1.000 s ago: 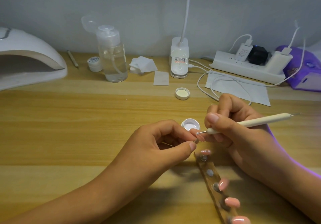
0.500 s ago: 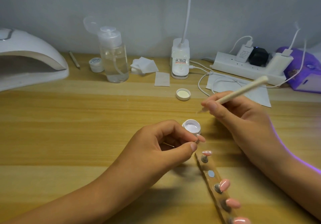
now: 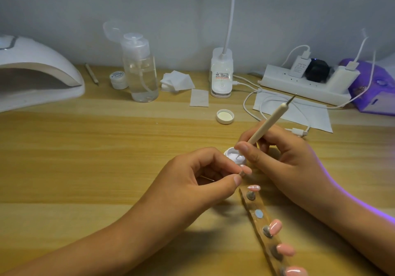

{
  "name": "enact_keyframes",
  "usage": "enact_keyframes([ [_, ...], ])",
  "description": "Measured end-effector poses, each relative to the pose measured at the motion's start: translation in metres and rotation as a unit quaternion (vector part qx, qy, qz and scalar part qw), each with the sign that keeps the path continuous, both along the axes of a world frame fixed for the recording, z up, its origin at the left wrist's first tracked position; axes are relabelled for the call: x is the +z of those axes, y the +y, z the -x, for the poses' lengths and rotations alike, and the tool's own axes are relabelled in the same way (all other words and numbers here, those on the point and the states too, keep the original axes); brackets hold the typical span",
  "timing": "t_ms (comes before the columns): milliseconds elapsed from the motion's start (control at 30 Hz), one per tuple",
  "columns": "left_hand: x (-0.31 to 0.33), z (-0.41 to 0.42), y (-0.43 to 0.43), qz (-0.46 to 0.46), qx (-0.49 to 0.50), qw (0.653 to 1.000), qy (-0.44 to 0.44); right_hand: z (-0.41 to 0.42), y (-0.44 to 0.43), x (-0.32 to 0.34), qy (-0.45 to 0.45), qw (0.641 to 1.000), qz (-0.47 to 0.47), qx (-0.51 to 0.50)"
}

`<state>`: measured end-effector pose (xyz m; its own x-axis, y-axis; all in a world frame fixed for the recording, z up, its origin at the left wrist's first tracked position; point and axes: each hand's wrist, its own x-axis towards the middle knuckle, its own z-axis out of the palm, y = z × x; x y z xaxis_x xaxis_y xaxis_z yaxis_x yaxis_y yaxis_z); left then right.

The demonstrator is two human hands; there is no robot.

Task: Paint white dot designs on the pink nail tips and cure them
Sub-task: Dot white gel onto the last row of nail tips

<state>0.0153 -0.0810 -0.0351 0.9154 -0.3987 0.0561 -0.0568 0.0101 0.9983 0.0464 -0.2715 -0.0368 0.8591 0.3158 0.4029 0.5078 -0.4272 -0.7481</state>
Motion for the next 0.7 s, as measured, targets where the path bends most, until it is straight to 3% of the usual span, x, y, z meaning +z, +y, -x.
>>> enact_keyframes([
  [167,0.000,-0.001,0.000,-0.001,0.005,1.000,0.004,0.001,0.001,0.002,0.007,1.000,-0.008,-0.008],
  [300,0.000,0.000,-0.001,0.008,0.005,1.000,0.008,0.004,0.000,0.004,0.026,0.992,-0.123,-0.024],
  [467,0.000,0.000,-0.001,0.014,0.005,1.000,0.020,0.005,-0.006,0.007,0.109,0.948,-0.298,0.007],
  [567,0.000,-0.001,-0.001,0.010,0.006,1.000,0.019,0.007,-0.004,0.008,0.177,0.923,-0.334,0.064],
  [700,0.000,0.000,0.000,0.015,0.003,1.000,0.016,0.012,0.003,0.011,0.203,0.904,-0.361,0.103],
])
